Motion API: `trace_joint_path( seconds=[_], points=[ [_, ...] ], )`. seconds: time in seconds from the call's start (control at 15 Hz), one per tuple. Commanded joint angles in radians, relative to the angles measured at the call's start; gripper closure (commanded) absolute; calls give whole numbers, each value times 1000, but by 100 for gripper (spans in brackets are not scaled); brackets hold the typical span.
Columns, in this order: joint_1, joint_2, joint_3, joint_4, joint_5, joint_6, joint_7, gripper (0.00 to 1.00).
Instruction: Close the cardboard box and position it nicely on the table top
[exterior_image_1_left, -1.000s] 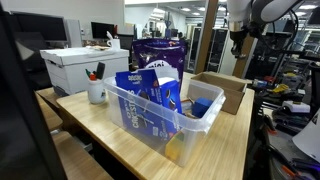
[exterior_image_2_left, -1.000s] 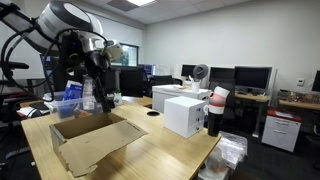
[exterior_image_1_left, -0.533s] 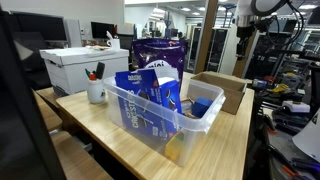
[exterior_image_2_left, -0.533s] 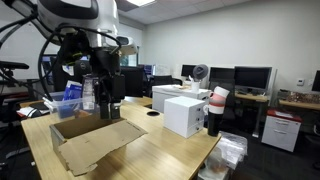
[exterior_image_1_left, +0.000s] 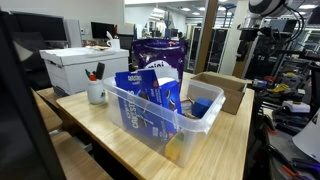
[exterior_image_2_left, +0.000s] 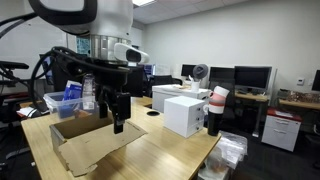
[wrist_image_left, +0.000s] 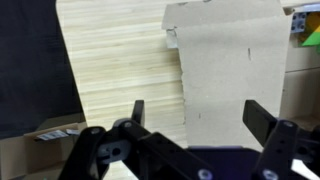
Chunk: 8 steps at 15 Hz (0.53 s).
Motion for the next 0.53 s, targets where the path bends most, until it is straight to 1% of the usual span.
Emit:
trace_joint_path(
  seconds=[0.0,0.07,0.2,0.27,0.47],
  points=[
    [1,101,-38,64,246,-74,-206,0],
    [-9,136,-48,81,330,-117,-290,0],
    [-30,189,-53,111,426,-203,-402,0],
    [-46,222,-53,128,462,-251,-468,0],
    [-97,294,-36,175,501,-340,-547,0]
  ],
)
